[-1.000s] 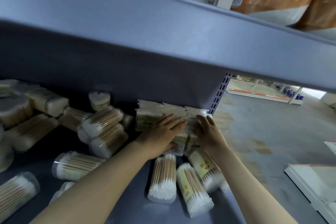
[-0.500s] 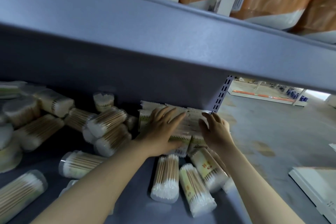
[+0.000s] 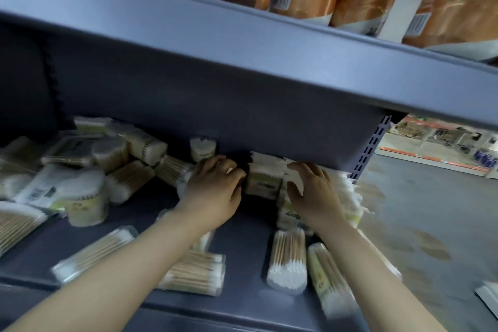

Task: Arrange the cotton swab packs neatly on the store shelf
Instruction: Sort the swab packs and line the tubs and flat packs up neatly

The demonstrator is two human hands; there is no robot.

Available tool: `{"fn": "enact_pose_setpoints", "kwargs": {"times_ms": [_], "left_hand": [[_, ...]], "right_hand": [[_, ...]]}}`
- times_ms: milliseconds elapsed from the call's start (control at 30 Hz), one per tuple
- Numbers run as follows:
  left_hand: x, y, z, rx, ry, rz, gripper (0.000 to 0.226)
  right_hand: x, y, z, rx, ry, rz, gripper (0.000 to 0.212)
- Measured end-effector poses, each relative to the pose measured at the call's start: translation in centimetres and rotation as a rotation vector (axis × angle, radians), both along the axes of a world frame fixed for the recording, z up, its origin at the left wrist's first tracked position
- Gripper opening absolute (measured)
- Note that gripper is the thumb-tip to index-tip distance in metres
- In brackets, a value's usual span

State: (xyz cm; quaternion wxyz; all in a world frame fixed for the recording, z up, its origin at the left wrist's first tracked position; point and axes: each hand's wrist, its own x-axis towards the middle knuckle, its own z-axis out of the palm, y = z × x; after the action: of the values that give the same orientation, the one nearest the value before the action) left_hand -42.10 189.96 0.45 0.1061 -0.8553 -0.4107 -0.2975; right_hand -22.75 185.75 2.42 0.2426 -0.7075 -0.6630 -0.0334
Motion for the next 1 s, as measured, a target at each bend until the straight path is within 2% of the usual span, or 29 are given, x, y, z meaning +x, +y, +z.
{"fn": "enact_pose_setpoints", "kwargs": {"times_ms": [167,333,600,667,800,900,1000], "left_hand": [[-5.4,-1.2,1.4,-0.055,-0.018,0.043,0.037],[-10.2,-1.6,2.2,-0.158,0.010,0.105,0.042],[-16.3,-1.9,2.4,-0.088,0.002,0.221,0.032],[-18.0,-1.8,2.2,-0.113,-0.026,0.232,0.036],[-20.9,-1.8,1.7,-0.112,-0.102,0.228,0.043],[-22.7,-1.7,1.5,-0.081,-0.148,0.245,0.038],[-25.0,-1.2,1.0,-0.124,-0.192,0.287,0.042]], "right_hand": [[-4.9,0.4,0.6,0.041,0.083,0.074,0.043],[-10.1,0.8,1.1,0.063,0.143,0.156,0.029],[-15.8,2.0,0.3,-0.048,0.129,0.213,0.027],[-16.4,2.5,0.0,-0.108,0.100,0.197,0.029],[-17.8,3.1,0.4,-0.031,0.060,0.136,0.024],[-19.9,3.3,1.5,-0.037,0.055,0.186,0.027],[-22.7,3.3,2.2,-0.056,0.138,0.305,0.028]]}}
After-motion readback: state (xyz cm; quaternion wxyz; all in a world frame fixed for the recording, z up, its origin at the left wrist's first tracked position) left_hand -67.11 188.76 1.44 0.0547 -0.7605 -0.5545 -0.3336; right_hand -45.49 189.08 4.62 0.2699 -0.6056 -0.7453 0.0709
